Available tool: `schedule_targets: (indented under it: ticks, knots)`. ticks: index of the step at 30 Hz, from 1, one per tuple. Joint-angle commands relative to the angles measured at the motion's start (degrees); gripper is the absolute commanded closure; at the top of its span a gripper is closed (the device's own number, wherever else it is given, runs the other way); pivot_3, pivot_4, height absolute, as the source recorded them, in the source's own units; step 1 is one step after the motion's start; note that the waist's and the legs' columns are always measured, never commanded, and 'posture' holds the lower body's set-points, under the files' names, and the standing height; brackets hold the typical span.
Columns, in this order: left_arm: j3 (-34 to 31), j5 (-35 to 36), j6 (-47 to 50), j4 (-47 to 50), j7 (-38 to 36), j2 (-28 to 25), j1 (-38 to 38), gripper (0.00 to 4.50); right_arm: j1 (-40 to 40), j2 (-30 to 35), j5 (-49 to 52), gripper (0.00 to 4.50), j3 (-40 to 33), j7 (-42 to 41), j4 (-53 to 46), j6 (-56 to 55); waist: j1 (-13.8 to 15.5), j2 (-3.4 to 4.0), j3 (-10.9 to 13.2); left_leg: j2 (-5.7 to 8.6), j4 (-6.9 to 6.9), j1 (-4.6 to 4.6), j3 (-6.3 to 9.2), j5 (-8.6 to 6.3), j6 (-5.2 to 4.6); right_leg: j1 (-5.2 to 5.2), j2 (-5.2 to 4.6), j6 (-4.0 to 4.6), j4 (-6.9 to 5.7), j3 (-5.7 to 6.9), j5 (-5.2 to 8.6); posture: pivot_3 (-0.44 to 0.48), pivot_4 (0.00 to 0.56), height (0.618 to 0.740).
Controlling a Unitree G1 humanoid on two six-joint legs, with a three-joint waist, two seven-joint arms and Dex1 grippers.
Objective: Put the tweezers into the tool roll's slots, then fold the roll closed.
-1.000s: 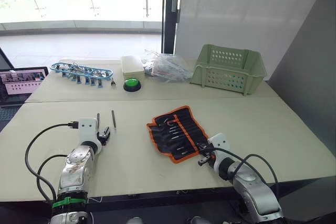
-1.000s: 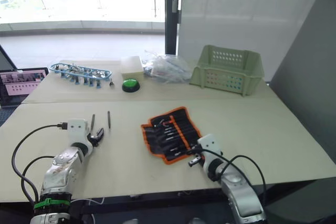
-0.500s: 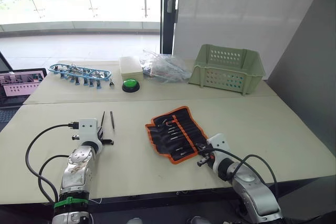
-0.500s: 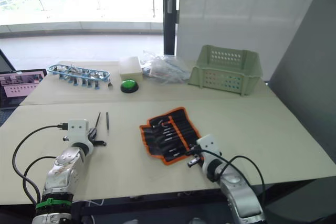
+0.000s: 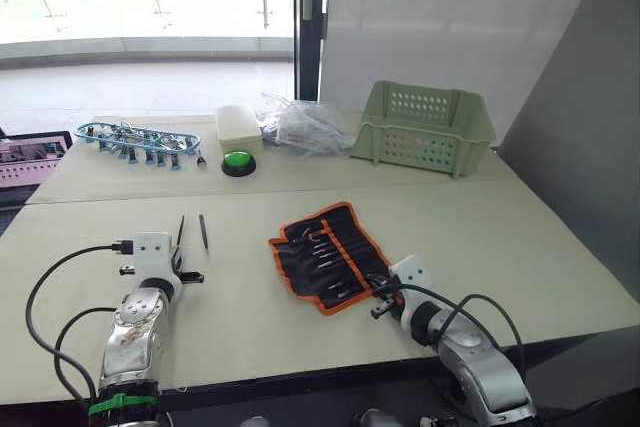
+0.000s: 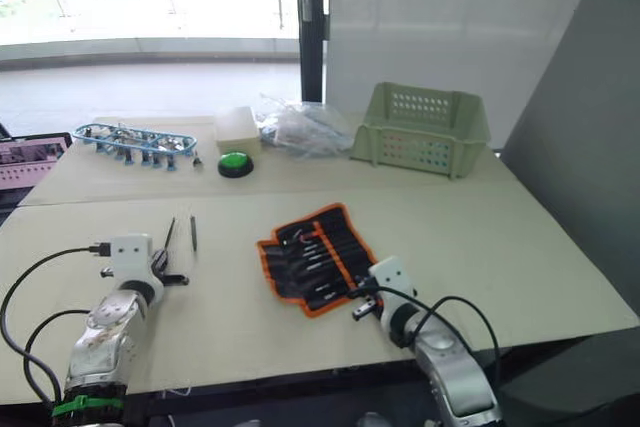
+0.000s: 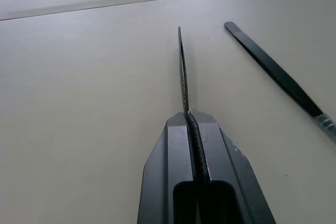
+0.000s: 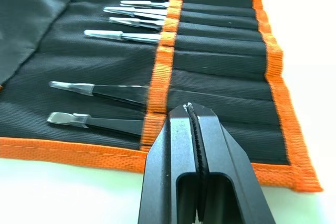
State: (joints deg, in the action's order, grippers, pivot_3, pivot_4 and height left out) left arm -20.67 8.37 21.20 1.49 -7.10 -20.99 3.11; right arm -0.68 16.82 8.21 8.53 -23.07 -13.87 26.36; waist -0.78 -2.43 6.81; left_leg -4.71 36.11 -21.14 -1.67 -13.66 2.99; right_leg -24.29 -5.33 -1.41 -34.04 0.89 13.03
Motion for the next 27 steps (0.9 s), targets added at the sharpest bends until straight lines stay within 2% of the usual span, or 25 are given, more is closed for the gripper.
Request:
schedule_targets:
  ticks: [1,7,10,17,25,27]
  knots:
    - [-3.01,0.69,2.46,6.78,-0.20,-1.51,-4.07,4.45,2.64,1.21,-1.44,4.50,0.04,1.05,6.11,5.13,-0.04,-0.22,0.02,0.00,-0.10,0.02,0.01,-0.01,0.02,-0.09,0.02,0.01,-0.01,0.00,0.00,0.000,0.150,0.721]
    - [-1.62,0.78,3.64,9.24,-2.13,-1.70,-8.29,4.45,2.10,1.26,-1.58,4.50,0.21,0.47,6.64,5.10,0.08,-0.28,0.06,-0.02,-0.14,-0.03,0.01,-0.09,0.15,-0.44,-0.02,0.09,0.03,0.02,-0.02,0.000,0.150,0.721]
    - [-2.10,1.53,4.04,9.48,-1.49,-0.69,-8.32,3.64,1.74,1.31,-1.58,4.50,0.36,0.27,6.92,5.05,0.08,-0.29,0.07,-0.01,-0.14,-0.05,0.00,-0.10,0.16,-0.52,-0.08,0.09,0.09,0.02,-0.01,0.000,0.150,0.721]
    - [-4.74,4.38,3.95,9.24,-2.65,0.68,-8.43,1.32,1.64,1.27,-1.55,4.50,0.44,0.26,7.10,4.95,0.09,-0.28,0.08,-0.02,-0.14,-0.06,-0.01,-0.10,0.17,-0.55,-0.08,0.09,0.09,0.02,-0.01,0.000,0.150,0.721]
    - [-4.24,9.86,5.91,6.66,-7.91,0.31,-6.52,1.32,1.76,1.13,-1.54,4.50,0.45,0.48,6.92,5.12,0.17,-0.28,0.09,-0.02,-0.13,-0.08,-0.01,-0.10,0.17,-0.59,-0.08,0.09,0.12,0.04,-0.01,0.000,0.150,0.721]
    - [-4.46,10.45,6.86,5.51,-7.87,0.17,-5.16,1.89,1.86,1.12,-1.54,4.50,0.48,0.49,6.79,5.14,0.35,-0.24,0.12,-0.01,-0.14,-0.08,-0.01,-0.10,0.17,-0.59,-0.09,0.09,0.12,0.04,-0.01,0.000,0.150,0.721]
